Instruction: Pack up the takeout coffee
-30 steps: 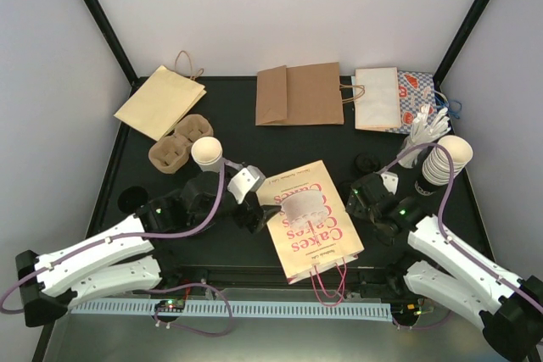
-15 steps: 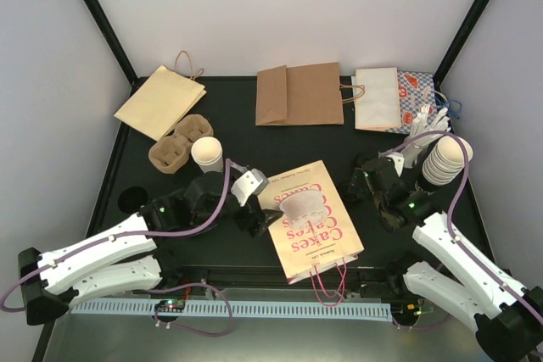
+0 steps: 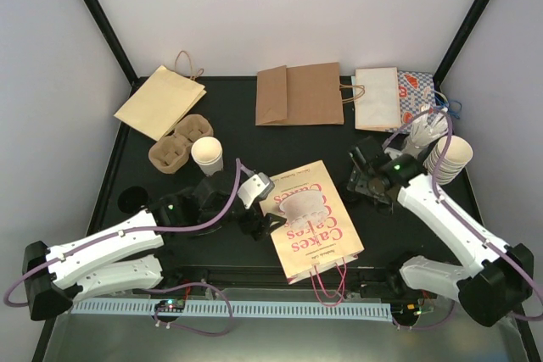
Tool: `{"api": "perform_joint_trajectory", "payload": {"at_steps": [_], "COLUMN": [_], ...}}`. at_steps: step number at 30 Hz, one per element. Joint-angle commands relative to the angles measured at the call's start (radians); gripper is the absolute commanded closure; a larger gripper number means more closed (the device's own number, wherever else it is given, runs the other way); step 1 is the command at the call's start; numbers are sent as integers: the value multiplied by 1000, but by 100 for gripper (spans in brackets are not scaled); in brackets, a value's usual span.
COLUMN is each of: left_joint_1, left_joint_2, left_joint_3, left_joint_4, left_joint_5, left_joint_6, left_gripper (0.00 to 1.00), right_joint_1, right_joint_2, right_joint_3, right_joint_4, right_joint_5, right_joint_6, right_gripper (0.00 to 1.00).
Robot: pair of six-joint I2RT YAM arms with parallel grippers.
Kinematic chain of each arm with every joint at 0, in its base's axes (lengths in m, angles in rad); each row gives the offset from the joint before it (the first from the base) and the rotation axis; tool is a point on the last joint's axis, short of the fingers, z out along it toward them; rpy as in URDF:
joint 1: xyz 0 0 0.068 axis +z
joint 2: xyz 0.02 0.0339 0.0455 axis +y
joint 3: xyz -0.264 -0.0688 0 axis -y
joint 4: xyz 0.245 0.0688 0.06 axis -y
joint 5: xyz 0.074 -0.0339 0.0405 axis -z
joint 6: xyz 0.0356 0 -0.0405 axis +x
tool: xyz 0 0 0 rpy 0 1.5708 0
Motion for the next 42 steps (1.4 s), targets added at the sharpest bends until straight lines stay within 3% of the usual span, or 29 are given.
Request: {"api": "perform_joint_trajectory", "payload": {"at_steps": [1,2,3,4,5,6,8,10,14,22,23,24,25,26,27,28,29,30,31,32,42], "left_joint_1": [2,2,3,3,3,3,4,5,6,6,6,6,6,6,6,6,6,6,6,6,6], "left_joint_2": [-9,-11,-14,-16,-15,-13,-13,-16,-21,6,10,14,18,21,23,24,25,25,25,24,24], "left_joint_3": [39,39,34,28,31,49,71,72,72,86,87,86,88,90,91,91,90,90,92,92,93], "left_joint_4": [-18,-12,4,21,18,1,-29,-22,-23,-8,-6,-9,-12,-16,-17,-19,-20,-21,-22,-22,-28], "left_joint_5": [19,17,16,16,16,15,9,2,2,17,19,20,21,22,22,22,23,23,23,24,23], "left_joint_6": [-11,-9,-7,-2,3,5,5,11,24,19,18,18,18,20,20,20,21,20,20,20,28], "left_gripper": [1,1,1,1,1,1,1,1,1,1,1,1,1,1,1,1,1,1,1,1,1], "right_joint_1": [-5,-38,-195,-356,-362,-271,-149,-230,-228,-228,-226,-226,-227,-228,-228,-228,-228,-227,-227,-227,-229], "right_joint_2": [-8,-47,-44,16,46,2,-111,-155,-151,8,15,16,12,10,16,25,38,50,53,46,12], "right_joint_3": [75,-75,-199,-216,-184,-131,-145,-142,-89,-41,-42,-41,-45,-54,-54,-53,-51,-45,-47,-56,-53], "right_joint_4": [-116,95,280,254,238,235,186,193,163,95,100,103,115,127,130,135,141,141,151,166,215], "right_joint_5": [158,76,-282,-611,-749,-651,-145,-236,-225,-228,-231,-223,-219,-213,-210,-220,-232,-239,-252,-268,-243], "right_joint_6": [110,-5,-173,-216,-235,-235,-64,-132,-167,-195,-199,-198,-200,-199,-196,-202,-208,-212,-221,-227,-249], "right_gripper": [0,0,0,1,5,6,0,0,0,2,7,21,51,87,97,99,91,72,18,2,0]}}
